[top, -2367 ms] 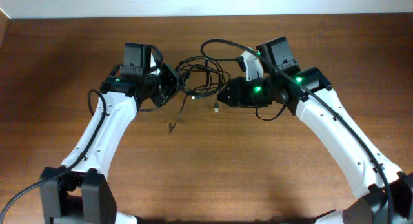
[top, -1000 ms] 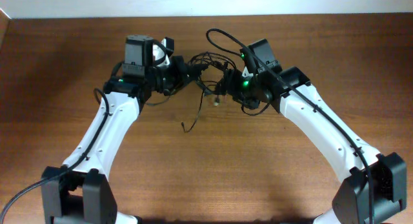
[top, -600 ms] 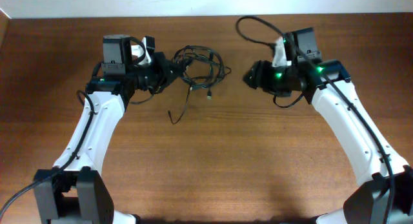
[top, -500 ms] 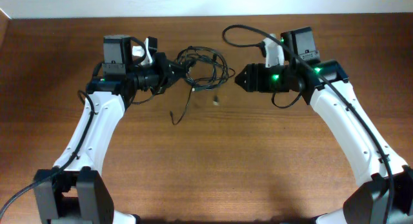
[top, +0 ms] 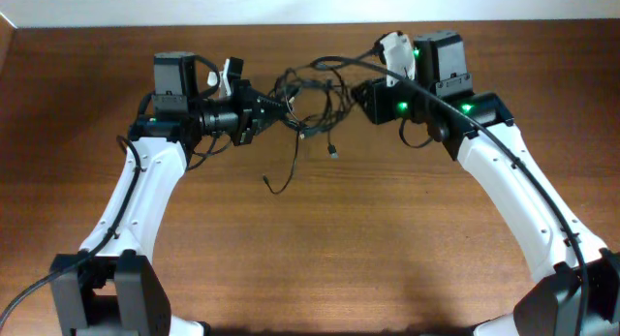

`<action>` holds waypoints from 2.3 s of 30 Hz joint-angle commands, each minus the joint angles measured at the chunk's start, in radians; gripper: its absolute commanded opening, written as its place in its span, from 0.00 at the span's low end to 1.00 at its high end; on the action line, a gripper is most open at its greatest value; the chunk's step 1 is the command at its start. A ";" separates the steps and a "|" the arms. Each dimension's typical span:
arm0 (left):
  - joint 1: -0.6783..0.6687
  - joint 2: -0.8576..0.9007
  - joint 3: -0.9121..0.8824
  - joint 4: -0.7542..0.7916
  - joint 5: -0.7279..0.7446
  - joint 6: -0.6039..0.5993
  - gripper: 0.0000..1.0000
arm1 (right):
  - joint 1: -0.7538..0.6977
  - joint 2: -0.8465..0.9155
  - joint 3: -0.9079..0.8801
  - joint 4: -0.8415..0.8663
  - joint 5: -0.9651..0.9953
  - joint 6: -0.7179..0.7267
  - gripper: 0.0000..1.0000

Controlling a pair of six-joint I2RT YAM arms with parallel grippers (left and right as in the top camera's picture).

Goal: Untangle cables

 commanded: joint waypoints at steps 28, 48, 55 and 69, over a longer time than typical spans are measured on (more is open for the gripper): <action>0.002 -0.017 0.003 0.008 0.084 -0.251 0.00 | -0.158 -0.014 0.006 -0.240 -0.382 -0.240 0.62; 0.002 -0.017 0.003 0.008 0.184 -0.305 0.00 | -0.044 0.060 0.006 0.042 -0.034 0.032 0.86; 0.002 -0.017 0.003 0.023 0.281 -0.292 0.00 | -0.047 0.125 0.006 0.107 0.196 0.133 0.69; 0.021 -0.017 0.003 0.023 0.328 -0.044 0.00 | -0.349 0.142 0.006 -0.031 0.410 0.218 0.54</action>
